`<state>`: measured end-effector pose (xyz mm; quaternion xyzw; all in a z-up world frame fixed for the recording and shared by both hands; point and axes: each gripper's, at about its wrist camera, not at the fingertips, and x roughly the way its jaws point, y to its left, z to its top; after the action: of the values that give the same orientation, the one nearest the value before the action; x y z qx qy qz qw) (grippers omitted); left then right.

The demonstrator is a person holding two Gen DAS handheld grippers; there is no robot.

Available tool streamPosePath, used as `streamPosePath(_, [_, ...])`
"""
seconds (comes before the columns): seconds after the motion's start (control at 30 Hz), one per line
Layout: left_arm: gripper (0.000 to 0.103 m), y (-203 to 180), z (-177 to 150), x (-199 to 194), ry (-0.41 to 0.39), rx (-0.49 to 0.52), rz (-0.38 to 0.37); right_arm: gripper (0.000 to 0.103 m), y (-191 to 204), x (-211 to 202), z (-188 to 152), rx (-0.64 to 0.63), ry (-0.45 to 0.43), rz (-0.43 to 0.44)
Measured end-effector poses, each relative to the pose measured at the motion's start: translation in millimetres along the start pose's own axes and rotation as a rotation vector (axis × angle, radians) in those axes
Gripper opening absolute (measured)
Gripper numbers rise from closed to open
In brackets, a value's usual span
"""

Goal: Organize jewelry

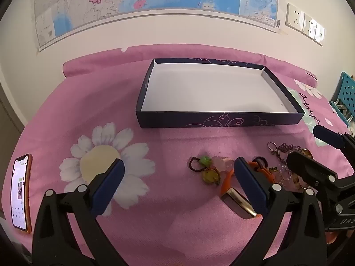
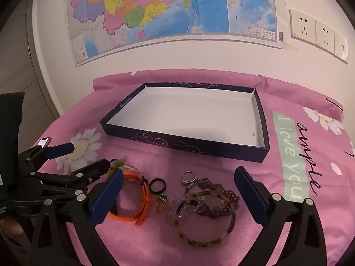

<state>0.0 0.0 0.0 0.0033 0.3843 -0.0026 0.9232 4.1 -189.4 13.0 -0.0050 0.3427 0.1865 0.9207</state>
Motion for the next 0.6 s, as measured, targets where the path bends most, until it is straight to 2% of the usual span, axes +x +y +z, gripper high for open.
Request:
streamPosePath(0.07, [0.097,0.1,0.0,-0.1,0.001,-0.004,-0.007,0.096,-1.3,0.2,-1.1,0.003,-0.016,0.001])
streamPosePath(0.17, [0.097,-0.2,-0.2,-1.0,0.0,0.001,-0.007,0.096,-3.2,4.5,-1.3,0.006,0.012,0.005])
streamPosePath(0.6, [0.097,-1.0,2.4,-2.0,0.004,0.005,0.001,0.096,-2.3,1.7,-1.3,0.02,0.019,0.019])
